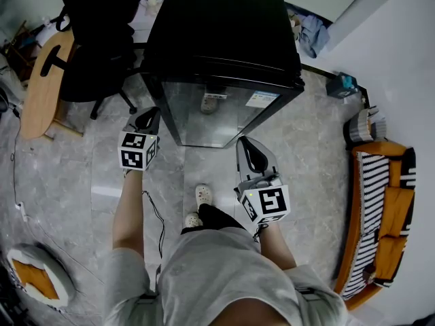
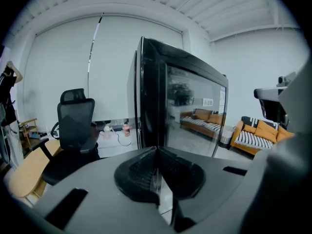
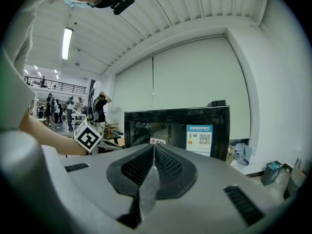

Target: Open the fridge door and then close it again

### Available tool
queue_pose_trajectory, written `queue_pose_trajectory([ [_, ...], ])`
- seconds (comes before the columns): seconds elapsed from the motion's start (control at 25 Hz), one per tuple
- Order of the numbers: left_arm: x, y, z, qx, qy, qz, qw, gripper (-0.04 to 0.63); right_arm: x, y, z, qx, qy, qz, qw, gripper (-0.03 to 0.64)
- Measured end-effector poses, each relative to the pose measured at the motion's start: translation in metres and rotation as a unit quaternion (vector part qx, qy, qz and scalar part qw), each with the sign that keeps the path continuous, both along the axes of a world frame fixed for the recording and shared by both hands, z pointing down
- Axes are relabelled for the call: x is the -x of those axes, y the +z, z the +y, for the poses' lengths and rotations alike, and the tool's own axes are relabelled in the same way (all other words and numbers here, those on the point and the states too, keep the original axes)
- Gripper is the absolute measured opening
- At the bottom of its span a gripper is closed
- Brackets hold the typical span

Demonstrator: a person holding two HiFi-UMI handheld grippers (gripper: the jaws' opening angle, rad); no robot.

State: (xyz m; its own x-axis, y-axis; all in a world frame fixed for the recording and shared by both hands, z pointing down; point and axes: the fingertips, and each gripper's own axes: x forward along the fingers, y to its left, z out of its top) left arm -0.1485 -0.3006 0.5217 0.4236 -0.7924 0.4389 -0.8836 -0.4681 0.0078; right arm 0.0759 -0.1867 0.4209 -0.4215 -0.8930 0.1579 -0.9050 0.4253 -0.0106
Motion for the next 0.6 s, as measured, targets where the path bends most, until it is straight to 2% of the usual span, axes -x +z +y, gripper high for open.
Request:
queue_pose_trajectory([
  [0.28,-0.017,-0.029,0.037,-0.041,0.021,0.018,0.9988,0.015,0.003,-0.003,0.007,0.001,-0.002,0.003,1.000,0.025],
  [0.6,-0.031,-0.065,0.092,-0.082,0.026,0.033,0.9957,0.015,-0.001,-0.018,0.023,-0.017,0.004,0.000,1.000,0.025],
])
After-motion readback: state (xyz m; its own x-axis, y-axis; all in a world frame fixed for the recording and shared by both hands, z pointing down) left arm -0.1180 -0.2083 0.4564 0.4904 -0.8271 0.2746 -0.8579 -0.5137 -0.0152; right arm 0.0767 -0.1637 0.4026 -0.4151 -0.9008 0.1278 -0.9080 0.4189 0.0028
